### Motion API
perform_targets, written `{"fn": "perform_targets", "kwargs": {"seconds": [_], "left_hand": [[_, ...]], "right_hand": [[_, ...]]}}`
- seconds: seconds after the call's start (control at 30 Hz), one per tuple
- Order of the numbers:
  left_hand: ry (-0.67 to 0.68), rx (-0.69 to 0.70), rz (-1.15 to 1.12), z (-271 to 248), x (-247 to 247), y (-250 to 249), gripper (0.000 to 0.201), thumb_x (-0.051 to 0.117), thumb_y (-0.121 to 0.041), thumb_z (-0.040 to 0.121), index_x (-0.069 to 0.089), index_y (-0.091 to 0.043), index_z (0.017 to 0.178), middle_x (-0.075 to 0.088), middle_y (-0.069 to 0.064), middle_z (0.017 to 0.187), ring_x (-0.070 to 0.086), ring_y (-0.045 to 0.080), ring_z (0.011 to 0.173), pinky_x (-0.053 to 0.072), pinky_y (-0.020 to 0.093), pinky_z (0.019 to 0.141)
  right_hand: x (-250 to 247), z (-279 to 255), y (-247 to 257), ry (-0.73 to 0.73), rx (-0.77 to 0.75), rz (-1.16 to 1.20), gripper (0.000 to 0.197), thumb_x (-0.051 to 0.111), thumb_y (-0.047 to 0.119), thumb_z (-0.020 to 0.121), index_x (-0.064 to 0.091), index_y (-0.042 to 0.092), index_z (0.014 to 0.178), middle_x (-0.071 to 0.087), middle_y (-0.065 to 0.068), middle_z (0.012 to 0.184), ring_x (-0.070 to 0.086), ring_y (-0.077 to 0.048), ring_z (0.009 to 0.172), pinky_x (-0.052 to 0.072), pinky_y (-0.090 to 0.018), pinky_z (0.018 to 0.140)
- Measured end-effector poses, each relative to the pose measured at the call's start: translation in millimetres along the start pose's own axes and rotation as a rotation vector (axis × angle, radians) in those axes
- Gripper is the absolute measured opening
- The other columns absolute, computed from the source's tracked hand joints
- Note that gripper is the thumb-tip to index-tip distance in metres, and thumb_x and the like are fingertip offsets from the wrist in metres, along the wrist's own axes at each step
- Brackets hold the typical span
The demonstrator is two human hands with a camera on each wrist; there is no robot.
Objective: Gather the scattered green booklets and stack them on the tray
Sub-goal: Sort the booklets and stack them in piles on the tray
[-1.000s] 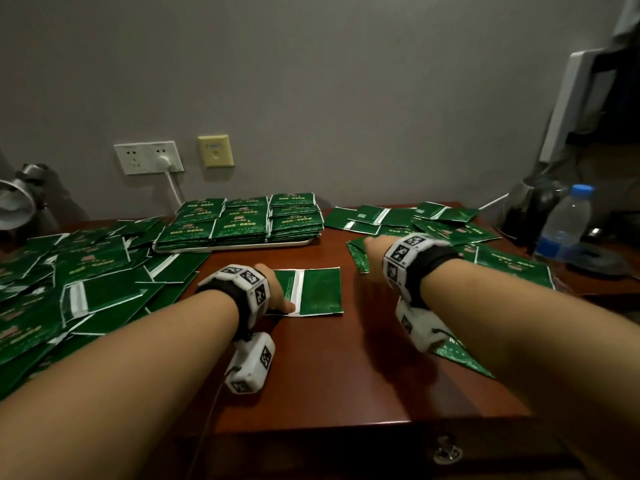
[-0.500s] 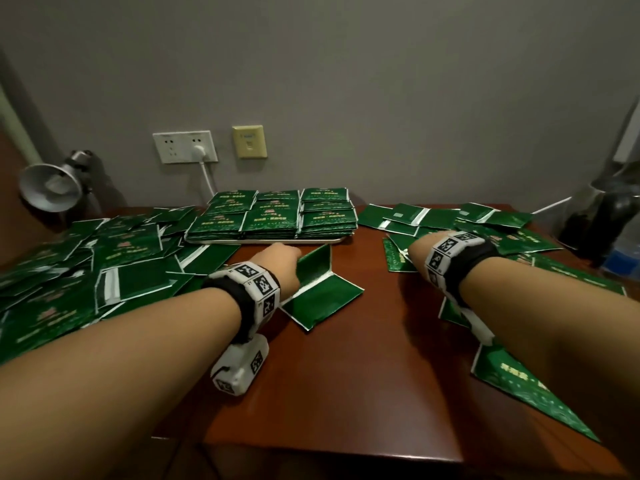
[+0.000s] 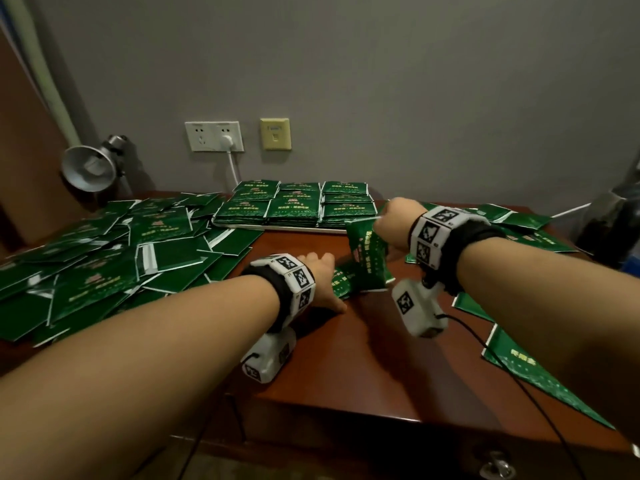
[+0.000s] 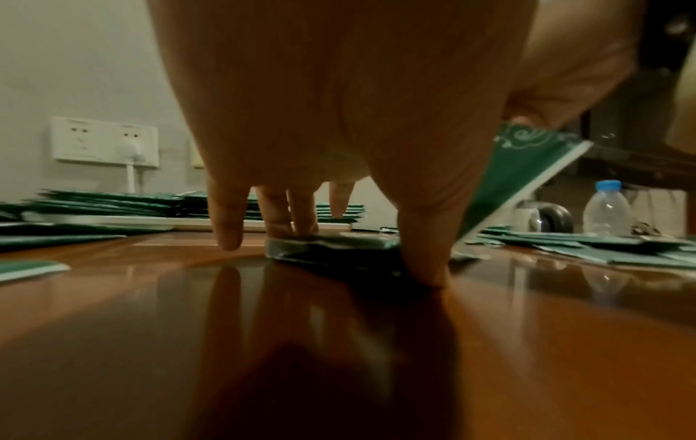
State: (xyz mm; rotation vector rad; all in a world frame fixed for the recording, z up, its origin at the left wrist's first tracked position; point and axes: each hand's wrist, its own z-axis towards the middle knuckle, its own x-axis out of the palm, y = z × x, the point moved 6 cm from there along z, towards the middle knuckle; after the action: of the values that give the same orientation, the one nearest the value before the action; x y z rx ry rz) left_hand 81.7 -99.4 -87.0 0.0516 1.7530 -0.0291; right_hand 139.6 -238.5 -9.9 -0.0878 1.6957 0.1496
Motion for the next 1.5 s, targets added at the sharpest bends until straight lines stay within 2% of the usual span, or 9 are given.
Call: {"fn": "perform_targets", "kwargs": {"seconds": [0.07, 0.2, 0.3, 0.47, 0.6, 0.9, 1.03, 1.33, 1.5], "left_hand": [[0.005, -0.009, -0.031, -3, -4, 6, 0.094, 0.081, -0.054, 0.066, 0.034, -0.016, 0.138, 0.046, 0.012, 0.135, 0.046, 0.033, 0.124, 0.043, 0.046, 0.102], [0.096, -0.052, -0.012, -11, -5, 32, 0.095, 0.083, -0.044, 0.07, 0.029, -0.019, 0.145, 0.042, 0.01, 0.141, 0.047, 0.031, 0.125, 0.045, 0.041, 0.101], [0.118, -0.064, -0.048, -15, -2, 49, 0.103, 0.081, -0.05, 0.069, 0.022, -0.024, 0.149, 0.037, 0.009, 0.143, 0.043, 0.03, 0.128, 0.044, 0.04, 0.101], [0.054, -0.025, -0.044, -11, 6, 46, 0.104, 0.074, -0.069, 0.064, 0.027, -0.028, 0.147, 0.036, 0.008, 0.138, 0.036, 0.03, 0.129, 0.037, 0.046, 0.107], [0.015, -0.004, -0.095, -7, 4, 43, 0.092, 0.074, -0.061, 0.07, 0.033, -0.027, 0.145, 0.038, 0.007, 0.136, 0.036, 0.028, 0.127, 0.037, 0.041, 0.103], [0.016, -0.077, -0.008, -1, 0, 54, 0.093, 0.072, -0.067, 0.068, 0.036, -0.026, 0.144, 0.042, 0.008, 0.135, 0.039, 0.03, 0.126, 0.037, 0.046, 0.106], [0.012, -0.054, -0.038, 0, -1, 43, 0.106, 0.076, -0.066, 0.064, 0.028, -0.021, 0.147, 0.04, 0.01, 0.14, 0.039, 0.032, 0.13, 0.039, 0.046, 0.106], [0.056, -0.027, -0.102, -1, -2, 38, 0.08, 0.075, -0.05, 0.071, 0.041, -0.018, 0.136, 0.04, 0.01, 0.13, 0.056, 0.029, 0.105, 0.051, 0.042, 0.093], [0.038, -0.021, -0.164, -2, 2, 44, 0.096, 0.079, -0.061, 0.06, 0.036, -0.017, 0.134, 0.052, 0.006, 0.122, 0.057, 0.023, 0.102, 0.053, 0.038, 0.088]], "right_hand": [[18, -2, -2, 0.126, 0.041, -0.071, 0.066, 0.069, 0.067, 0.071, 0.066, 0.008, 0.099, 0.065, -0.006, 0.08, 0.062, -0.022, 0.071, 0.054, -0.029, 0.071], [40, 16, -6, 0.151, 0.021, -0.03, 0.014, 0.064, 0.026, 0.087, 0.064, 0.012, 0.086, 0.071, -0.006, 0.083, 0.068, -0.023, 0.065, 0.059, -0.034, 0.058], [51, 41, -10, 0.084, 0.109, -0.054, 0.029, 0.072, 0.029, 0.07, 0.067, 0.015, 0.094, 0.068, -0.007, 0.089, 0.067, -0.03, 0.081, 0.057, -0.047, 0.078], [38, -11, 20, -0.083, -0.064, -0.115, 0.051, 0.061, 0.029, 0.079, 0.049, 0.023, 0.128, 0.049, -0.006, 0.13, 0.046, -0.03, 0.119, 0.046, -0.043, 0.095], [65, -21, 43, 0.177, -0.324, -0.211, 0.066, 0.052, 0.02, 0.082, 0.037, 0.04, 0.143, 0.041, 0.009, 0.144, 0.029, -0.025, 0.135, 0.035, -0.038, 0.108], [64, -20, 19, 0.044, -0.16, -0.302, 0.067, 0.048, 0.067, 0.085, 0.05, 0.013, 0.124, 0.059, -0.007, 0.118, 0.056, -0.028, 0.108, 0.048, -0.037, 0.09], [70, -25, 17, 0.05, -0.092, -0.202, 0.1, 0.058, 0.086, 0.059, 0.039, 0.013, 0.123, 0.055, -0.007, 0.118, 0.056, -0.026, 0.104, 0.049, -0.039, 0.088], [70, -36, 31, 0.152, -0.045, -0.147, 0.091, 0.072, 0.063, 0.067, 0.035, 0.004, 0.126, 0.059, -0.008, 0.102, 0.061, -0.026, 0.093, 0.053, -0.039, 0.086], [74, -37, 32, 0.217, -0.036, -0.104, 0.101, 0.075, 0.064, 0.064, 0.025, 0.008, 0.132, 0.057, -0.007, 0.109, 0.058, -0.027, 0.096, 0.05, -0.037, 0.079]]}}
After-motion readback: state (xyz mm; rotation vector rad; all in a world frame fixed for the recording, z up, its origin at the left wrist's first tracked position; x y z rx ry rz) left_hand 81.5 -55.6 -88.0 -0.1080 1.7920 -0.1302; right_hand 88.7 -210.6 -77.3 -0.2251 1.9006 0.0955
